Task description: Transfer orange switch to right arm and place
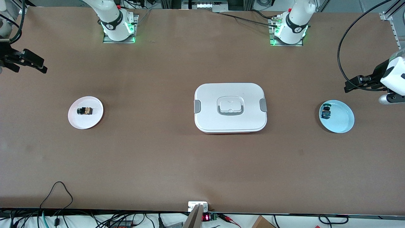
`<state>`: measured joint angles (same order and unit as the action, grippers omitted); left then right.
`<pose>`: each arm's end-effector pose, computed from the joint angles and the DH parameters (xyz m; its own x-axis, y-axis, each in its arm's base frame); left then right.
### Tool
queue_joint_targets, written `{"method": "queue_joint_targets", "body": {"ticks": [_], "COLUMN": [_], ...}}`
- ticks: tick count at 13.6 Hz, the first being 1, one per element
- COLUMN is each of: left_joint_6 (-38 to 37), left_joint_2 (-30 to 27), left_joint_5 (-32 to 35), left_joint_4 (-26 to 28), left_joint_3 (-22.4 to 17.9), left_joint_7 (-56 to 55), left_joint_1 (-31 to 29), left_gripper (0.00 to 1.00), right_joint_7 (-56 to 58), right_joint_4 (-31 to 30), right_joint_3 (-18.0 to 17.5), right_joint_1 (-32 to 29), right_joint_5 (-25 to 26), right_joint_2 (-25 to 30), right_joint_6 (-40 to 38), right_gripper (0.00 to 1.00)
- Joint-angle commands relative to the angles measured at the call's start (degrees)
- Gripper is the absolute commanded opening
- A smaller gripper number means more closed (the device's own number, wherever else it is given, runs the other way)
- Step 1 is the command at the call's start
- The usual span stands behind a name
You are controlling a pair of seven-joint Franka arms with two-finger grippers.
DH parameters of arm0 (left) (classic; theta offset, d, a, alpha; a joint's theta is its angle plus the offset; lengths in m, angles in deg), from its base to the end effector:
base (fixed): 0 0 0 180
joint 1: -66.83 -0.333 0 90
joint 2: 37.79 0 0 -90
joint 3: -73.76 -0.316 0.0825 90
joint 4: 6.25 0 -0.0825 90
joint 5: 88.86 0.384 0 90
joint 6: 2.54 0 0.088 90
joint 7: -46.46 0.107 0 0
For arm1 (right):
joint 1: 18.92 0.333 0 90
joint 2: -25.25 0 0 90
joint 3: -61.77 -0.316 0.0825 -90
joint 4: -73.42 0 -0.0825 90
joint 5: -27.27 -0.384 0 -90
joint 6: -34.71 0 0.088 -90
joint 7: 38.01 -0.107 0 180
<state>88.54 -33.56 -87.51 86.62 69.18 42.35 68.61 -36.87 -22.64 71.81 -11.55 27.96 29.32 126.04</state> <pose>0.5723 0.0290 0.5610 0.9875 0.1200 -0.1023 0.1168 -0.9925 -0.0367 0.5328 -0.0294 0.6146 0.9996 -0.0258 -0.0126 -0.0258 -0.9997 -0.0006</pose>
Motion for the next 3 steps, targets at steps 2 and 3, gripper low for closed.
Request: {"method": "queue_joint_targets", "body": {"ticks": [2, 3], "left_joint_6": [-1.96, -1.97], "left_joint_2": [-0.45, -0.45], "left_joint_5": [-0.9, -0.99], "left_joint_4": [-0.24, -0.32], "left_joint_3": [-0.08, 0.0], "left_joint_7": [0.42, 0.42], "left_joint_1": [-1.87, -2.05], "left_gripper": [1.0, 1.0], "right_joint_7": [0.0, 0.0], "right_joint_4": [1.31, 1.31], "right_joint_3": [-0.19, -0.2], "right_joint_1": [0.45, 0.37], "right_joint_5": [0.37, 0.37], "right_joint_2": [-0.55, -0.55], "right_joint_6": [-1.42, -1.42], "right_gripper": [1.0, 1.0]}}
